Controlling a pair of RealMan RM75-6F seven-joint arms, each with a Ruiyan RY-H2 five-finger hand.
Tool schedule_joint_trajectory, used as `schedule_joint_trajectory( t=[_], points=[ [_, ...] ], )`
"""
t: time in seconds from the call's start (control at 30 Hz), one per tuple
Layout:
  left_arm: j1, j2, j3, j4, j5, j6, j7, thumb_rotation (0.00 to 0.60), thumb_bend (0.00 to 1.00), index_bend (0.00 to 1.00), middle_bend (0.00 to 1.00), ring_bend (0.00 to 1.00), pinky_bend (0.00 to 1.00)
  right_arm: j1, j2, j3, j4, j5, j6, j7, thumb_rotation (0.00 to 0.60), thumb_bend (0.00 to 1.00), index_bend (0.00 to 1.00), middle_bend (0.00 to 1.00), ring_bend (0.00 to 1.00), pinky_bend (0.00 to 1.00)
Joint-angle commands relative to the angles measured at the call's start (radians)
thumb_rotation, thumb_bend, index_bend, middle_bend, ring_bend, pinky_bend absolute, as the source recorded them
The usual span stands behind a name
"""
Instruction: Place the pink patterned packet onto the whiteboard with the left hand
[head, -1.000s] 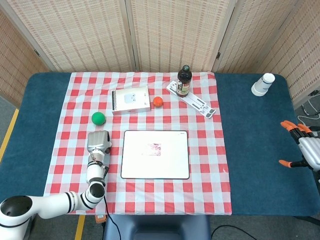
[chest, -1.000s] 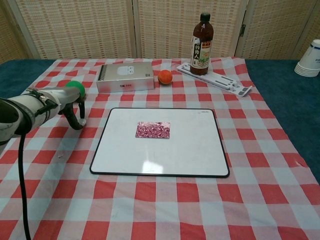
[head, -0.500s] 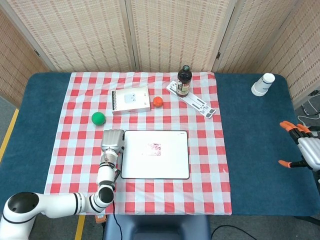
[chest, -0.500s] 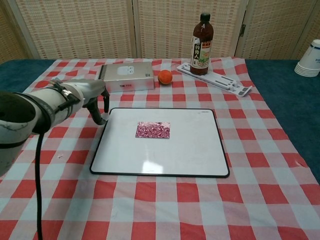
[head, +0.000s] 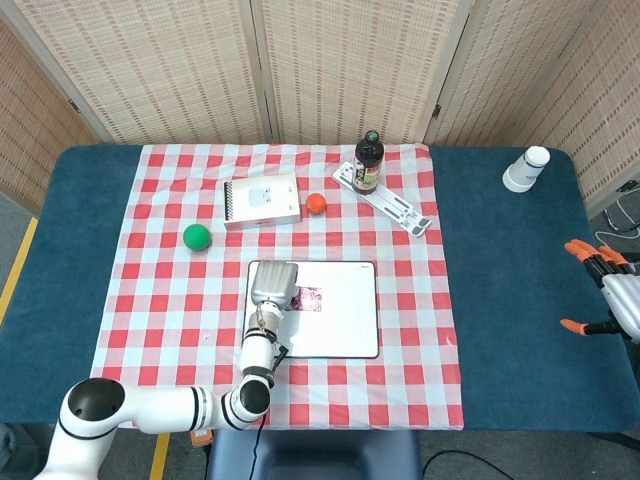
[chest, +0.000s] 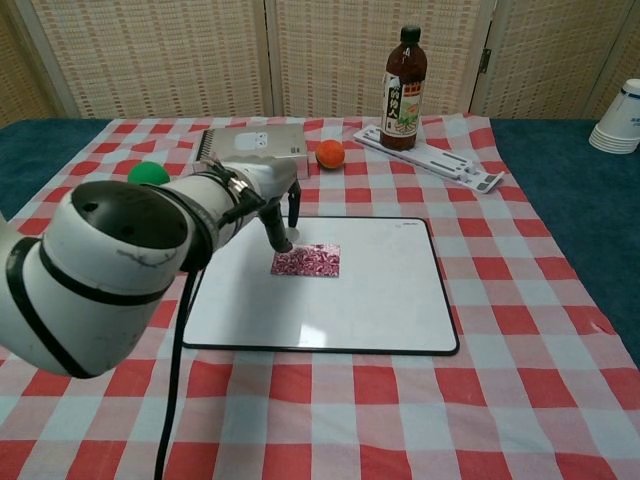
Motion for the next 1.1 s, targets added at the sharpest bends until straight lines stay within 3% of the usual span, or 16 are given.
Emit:
schedule_joint_trajectory(
  t=[0.03, 0.3, 1.1],
  points=[
    [-0.014, -0.023, -0.002, 0.033, -0.019, -0.018, 0.007, 0.6, 0.33, 0.5, 1.0, 1.0, 1.0, -0.001, 0.001, -0.001, 0.0, -0.002, 0.002, 0.002, 0.6, 0.0, 0.0, 0.0, 0.0, 0.0],
    [-0.033, -0.061, -0.01, 0.088, -0.037, -0.033, 0.01, 0.6, 0.32, 0.5, 1.0, 1.0, 1.0, -0.001, 0.002, 0.0, 0.003, 0.0, 0.002, 0.009, 0.6, 0.0, 0.0, 0.0, 0.0, 0.0],
    [-0.051, -0.082, -0.041, 0.103, -0.061, -0.021, 0.031, 0.6, 0.32, 0.5, 1.0, 1.0, 1.0, -0.008, 0.009, 0.002, 0.007, 0.001, 0.014, 0.033, 0.6, 0.0, 0.0, 0.0, 0.0, 0.0]
  ],
)
